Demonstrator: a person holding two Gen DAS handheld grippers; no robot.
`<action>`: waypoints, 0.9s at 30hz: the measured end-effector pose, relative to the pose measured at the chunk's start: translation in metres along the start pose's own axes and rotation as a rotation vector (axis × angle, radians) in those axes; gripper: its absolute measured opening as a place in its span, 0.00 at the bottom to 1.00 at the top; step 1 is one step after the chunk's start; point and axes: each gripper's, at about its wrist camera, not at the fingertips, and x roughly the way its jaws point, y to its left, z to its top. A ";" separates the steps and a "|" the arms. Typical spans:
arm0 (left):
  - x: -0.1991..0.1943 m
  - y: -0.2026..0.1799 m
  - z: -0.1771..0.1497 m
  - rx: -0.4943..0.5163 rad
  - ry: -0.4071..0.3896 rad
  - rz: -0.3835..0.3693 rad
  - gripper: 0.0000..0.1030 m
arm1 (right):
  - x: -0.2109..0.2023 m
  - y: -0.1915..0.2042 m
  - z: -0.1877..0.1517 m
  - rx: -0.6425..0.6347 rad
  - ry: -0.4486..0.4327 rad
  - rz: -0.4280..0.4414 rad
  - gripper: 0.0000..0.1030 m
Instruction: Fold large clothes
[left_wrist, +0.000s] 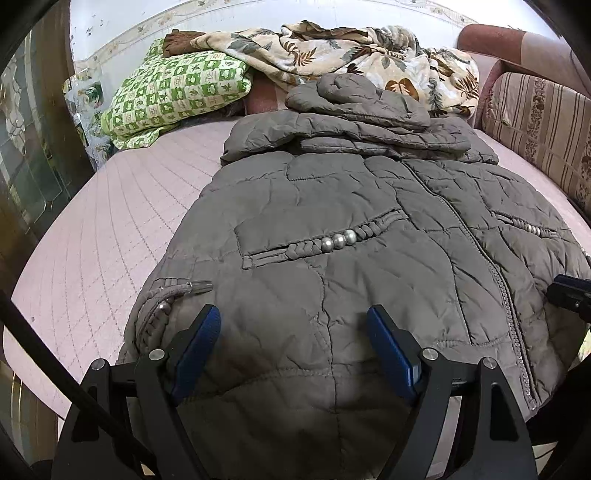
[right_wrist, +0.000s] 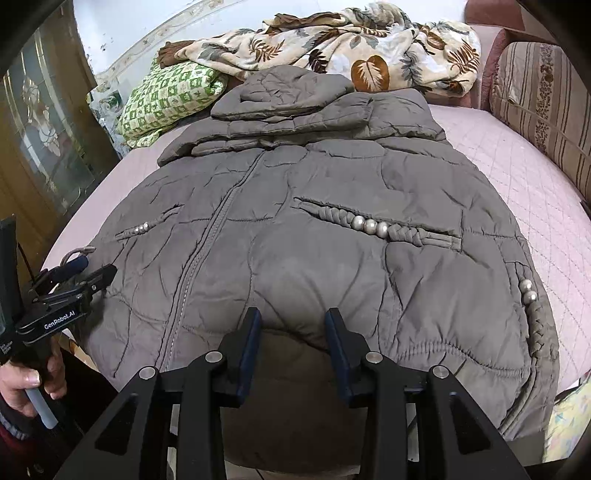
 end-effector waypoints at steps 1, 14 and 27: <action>-0.001 0.000 0.000 -0.001 -0.002 -0.002 0.78 | 0.000 0.000 0.000 0.001 -0.001 0.004 0.40; -0.018 0.037 0.001 -0.120 -0.058 0.023 0.78 | -0.024 -0.023 0.000 0.080 -0.058 0.050 0.44; -0.021 0.085 -0.009 -0.244 -0.022 0.035 0.78 | -0.073 -0.105 -0.008 0.234 -0.165 -0.054 0.51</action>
